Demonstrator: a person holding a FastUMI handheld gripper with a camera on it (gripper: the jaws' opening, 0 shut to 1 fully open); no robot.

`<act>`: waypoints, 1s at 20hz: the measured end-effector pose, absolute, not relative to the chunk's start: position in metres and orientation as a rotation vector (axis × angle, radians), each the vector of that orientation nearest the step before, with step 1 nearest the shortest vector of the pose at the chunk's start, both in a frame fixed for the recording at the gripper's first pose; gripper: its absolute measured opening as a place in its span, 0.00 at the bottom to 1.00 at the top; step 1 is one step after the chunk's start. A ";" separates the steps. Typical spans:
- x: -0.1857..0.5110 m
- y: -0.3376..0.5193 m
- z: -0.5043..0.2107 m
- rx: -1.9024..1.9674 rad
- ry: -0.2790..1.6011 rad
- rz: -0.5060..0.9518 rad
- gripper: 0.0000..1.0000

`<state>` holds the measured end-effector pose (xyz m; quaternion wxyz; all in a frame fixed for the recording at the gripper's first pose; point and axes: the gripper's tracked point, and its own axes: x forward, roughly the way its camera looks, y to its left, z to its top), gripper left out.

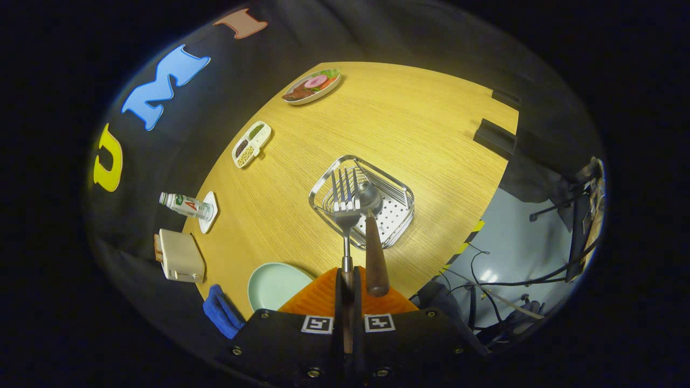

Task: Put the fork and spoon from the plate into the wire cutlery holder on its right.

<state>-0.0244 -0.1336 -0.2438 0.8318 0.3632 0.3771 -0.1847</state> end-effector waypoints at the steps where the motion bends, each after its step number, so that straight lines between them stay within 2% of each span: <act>1: -0.025 -0.134 -0.244 0.772 0.801 -0.393 0.07; 10: -0.024 -0.148 -0.230 0.810 0.726 -0.406 0.13; 12: -0.022 -0.148 -0.228 0.818 0.714 -0.403 0.18; 13: -0.022 -0.148 -0.228 0.814 0.714 -0.404 0.27; 16: -0.026 -0.153 -0.229 0.807 0.715 -0.413 0.27; 17: -0.026 -0.153 -0.228 0.814 0.714 -0.414 0.34; 20: -0.028 -0.151 -0.232 0.820 0.724 -0.413 0.34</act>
